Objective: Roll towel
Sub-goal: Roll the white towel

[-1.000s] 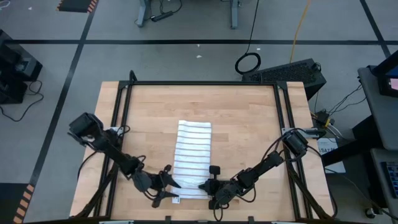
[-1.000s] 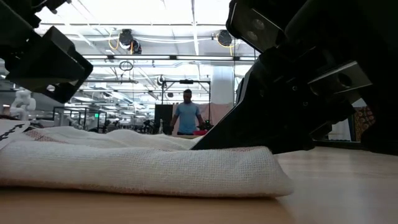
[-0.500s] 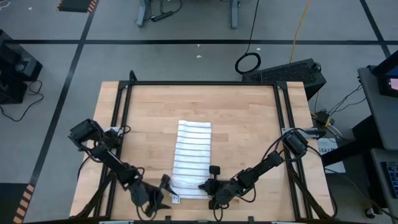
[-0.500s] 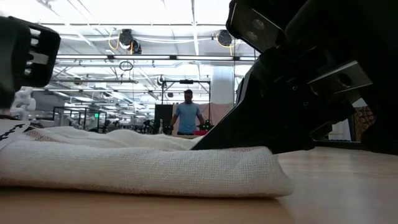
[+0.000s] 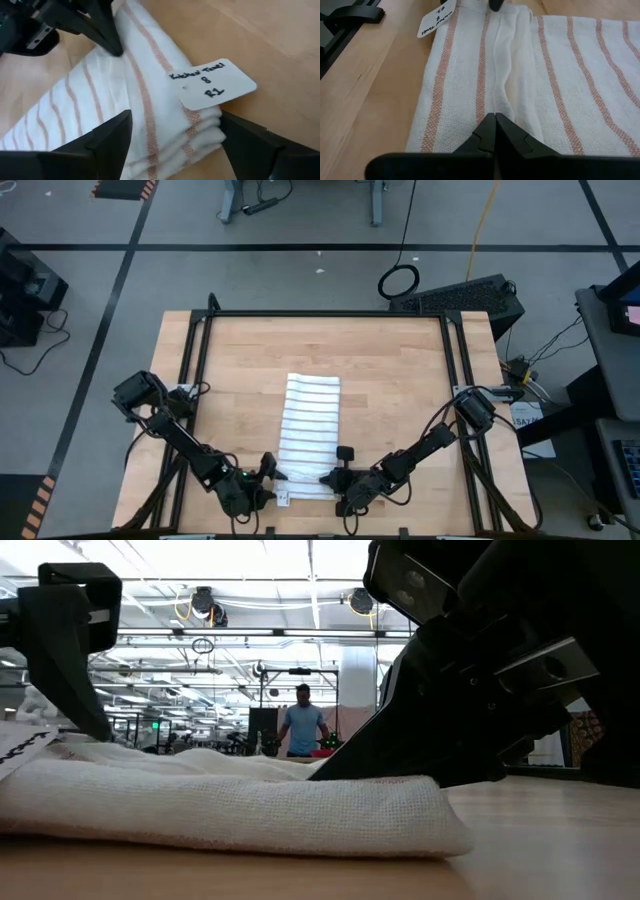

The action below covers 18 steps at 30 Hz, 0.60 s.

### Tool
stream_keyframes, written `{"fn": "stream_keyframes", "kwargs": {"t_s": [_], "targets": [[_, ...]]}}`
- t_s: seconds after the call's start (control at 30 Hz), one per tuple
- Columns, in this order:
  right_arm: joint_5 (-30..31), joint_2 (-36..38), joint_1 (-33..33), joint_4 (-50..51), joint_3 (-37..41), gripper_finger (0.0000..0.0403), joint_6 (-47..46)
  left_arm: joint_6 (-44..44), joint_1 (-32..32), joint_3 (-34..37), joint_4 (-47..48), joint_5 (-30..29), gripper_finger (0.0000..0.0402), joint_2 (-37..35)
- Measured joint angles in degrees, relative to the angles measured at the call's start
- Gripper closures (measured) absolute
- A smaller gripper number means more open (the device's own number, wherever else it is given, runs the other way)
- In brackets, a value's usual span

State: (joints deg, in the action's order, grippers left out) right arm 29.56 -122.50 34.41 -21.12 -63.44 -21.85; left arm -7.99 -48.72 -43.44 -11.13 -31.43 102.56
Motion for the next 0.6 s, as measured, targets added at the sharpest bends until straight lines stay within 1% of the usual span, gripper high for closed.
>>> {"fn": "stream_keyframes", "kwargs": {"t_s": [0.17, 0.27, 0.33, 0.43, 0.53, 0.6], "targets": [[0.0, 0.0, -0.3, 0.0, 0.0, 0.0403, -0.6, -0.5, 0.9, 0.0, 0.0, 1.4, 0.0142, 0.2], [-0.1, 0.0, -0.6, 0.0, 0.0, 0.0403, -1.5, -0.5, 1.0, 0.0, -0.4, 2.6, 0.0173, 1.0], [-0.1, 0.0, -0.9, 0.0, 0.0, 0.0403, -2.3, -0.4, 1.0, 0.0, -0.7, 3.3, 0.0205, 1.7], [-0.1, 0.0, -1.1, 0.0, 0.0, 0.0403, -2.8, 1.4, 0.9, -0.1, -1.0, 4.0, 0.0268, 2.6], [-0.1, 0.0, -1.1, 0.0, 0.0, 0.0403, -2.6, 7.6, 1.2, -0.2, -0.9, 4.0, 0.0330, 2.9], [-0.1, 0.0, -1.1, 0.0, 0.0, 0.0403, -2.5, 11.7, 1.6, -0.2, -0.9, 3.3, 0.0361, 3.0]]}}
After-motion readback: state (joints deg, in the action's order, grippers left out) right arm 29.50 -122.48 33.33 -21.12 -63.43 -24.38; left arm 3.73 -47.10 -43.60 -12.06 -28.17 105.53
